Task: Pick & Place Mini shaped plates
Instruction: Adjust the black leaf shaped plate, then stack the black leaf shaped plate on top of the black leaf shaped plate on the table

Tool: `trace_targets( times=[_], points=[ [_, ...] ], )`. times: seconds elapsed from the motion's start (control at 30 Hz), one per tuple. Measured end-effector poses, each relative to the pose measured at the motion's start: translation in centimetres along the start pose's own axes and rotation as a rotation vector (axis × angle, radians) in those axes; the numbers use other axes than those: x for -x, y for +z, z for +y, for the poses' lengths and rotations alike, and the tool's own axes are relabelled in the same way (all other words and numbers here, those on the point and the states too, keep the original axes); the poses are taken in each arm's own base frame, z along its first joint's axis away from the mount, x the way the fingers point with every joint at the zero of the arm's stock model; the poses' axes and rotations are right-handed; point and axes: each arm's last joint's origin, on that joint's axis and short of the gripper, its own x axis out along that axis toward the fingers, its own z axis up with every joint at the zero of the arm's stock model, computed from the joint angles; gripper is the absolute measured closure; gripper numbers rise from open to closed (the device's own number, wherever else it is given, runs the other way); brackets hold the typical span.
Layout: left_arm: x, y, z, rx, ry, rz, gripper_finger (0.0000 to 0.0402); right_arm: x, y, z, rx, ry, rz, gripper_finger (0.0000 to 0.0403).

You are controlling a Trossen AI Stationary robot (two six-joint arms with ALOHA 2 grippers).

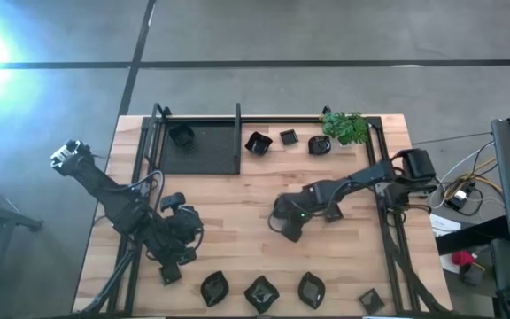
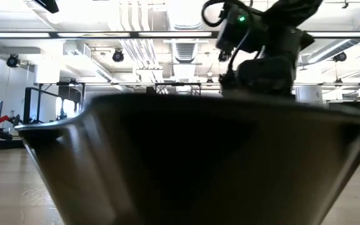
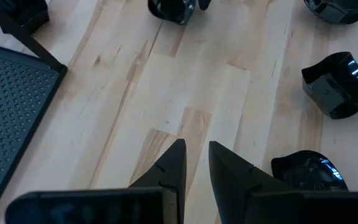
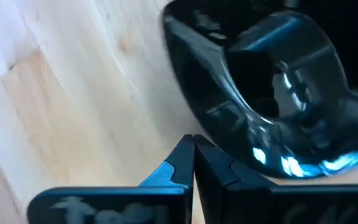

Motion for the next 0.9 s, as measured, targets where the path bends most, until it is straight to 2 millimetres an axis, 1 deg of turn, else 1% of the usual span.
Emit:
trace_targets(
  times=[0.1, 0.2, 0.33, 0.47, 0.57, 0.67, 0.77, 0.9],
  points=[
    [0.0, 0.0, 0.0, 0.001, 0.0, 0.0, 0.0339, 0.1, 0.9, 0.1, 0.017, -0.011, -0.01, 0.0394],
    [0.0, 0.0, 0.0, 0.001, 0.0, 0.0, 0.0339, 0.8, 1.4, 0.4, 0.057, -0.047, 0.01, 0.0394],
    [-0.1, 0.0, -0.1, -0.005, 0.002, 0.004, 0.0339, 2.9, 1.4, 1.3, 0.107, -0.106, 0.0, 0.0394],
    [-0.5, -0.3, -0.3, -0.037, -0.005, 0.034, 0.0339, 5.6, 1.3, 2.8, 0.147, -0.074, -0.054, 0.0394],
    [-1.0, -0.7, -0.5, -0.055, -0.011, 0.058, 0.0339, 7.4, 1.0, 3.8, 0.173, -0.04, -0.112, 0.0394],
    [-1.6, -1.0, -1.1, -0.089, -0.053, 0.047, 0.0339, 9.2, 0.3, 4.5, 0.178, -0.048, -0.189, 0.0394],
    [-2.4, -1.5, -1.9, -0.126, -0.107, 0.019, 0.0339, 10.5, -0.6, 4.9, 0.159, -0.05, -0.245, 0.0394],
    [-3.6, -2.6, -2.3, -0.151, -0.16, 0.042, 0.0339, 12.2, -1.7, 5.5, 0.188, -0.017, -0.296, 0.0394]
  ],
)
